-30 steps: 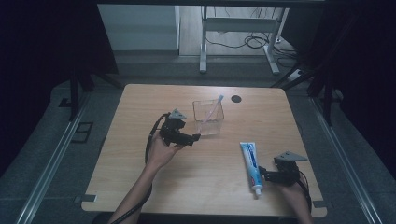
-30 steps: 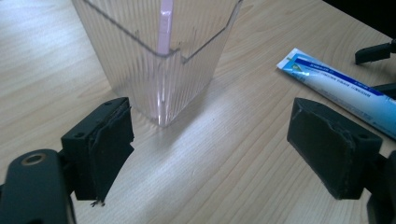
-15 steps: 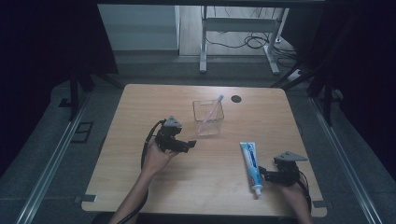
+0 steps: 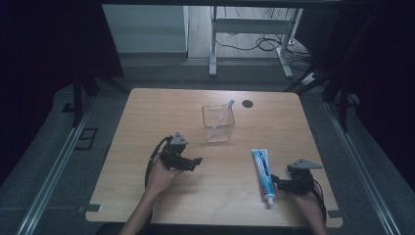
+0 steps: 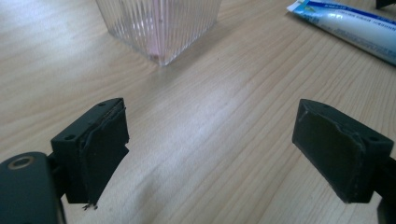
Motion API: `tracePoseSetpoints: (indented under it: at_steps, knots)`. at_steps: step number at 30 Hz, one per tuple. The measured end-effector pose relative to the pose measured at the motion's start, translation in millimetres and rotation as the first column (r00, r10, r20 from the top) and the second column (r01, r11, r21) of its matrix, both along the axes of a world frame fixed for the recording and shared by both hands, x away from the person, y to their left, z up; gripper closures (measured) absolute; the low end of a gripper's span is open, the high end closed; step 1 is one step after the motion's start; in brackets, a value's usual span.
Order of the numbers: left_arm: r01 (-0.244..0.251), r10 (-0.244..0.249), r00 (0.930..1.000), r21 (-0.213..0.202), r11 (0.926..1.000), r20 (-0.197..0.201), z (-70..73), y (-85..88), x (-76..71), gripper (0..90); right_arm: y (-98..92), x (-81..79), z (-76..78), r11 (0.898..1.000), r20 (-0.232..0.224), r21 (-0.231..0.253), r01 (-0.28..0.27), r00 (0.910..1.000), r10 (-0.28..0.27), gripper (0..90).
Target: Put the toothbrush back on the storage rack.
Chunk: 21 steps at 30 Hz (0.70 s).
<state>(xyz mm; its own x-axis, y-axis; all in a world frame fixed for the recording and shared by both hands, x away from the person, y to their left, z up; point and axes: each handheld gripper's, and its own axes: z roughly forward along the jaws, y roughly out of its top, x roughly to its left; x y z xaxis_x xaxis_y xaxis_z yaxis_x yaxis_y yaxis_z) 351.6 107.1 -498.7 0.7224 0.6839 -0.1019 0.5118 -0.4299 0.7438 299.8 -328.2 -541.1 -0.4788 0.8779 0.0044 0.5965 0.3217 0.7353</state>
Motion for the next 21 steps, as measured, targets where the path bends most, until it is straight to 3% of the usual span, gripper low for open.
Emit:
tracePoseSetpoints:
  at_steps: [13, 21]
  knots:
    - [-0.029, 0.029, 0.9995, 0.043, 0.9987, -0.010, -19.8, 9.7, -18.5, 9.5, 0.2, 0.0, 0.0, 1.000, 0.001, -0.001, 0.001, 1.0000, -0.001, 20.2]
    - [-0.033, 0.036, 0.9991, 0.145, 0.9889, -0.021, -36.0, 10.7, -28.7, 8.2, 0.1, 0.0, 0.0, 1.000, 0.002, -0.002, 0.000, 1.0000, 0.000, 20.2]
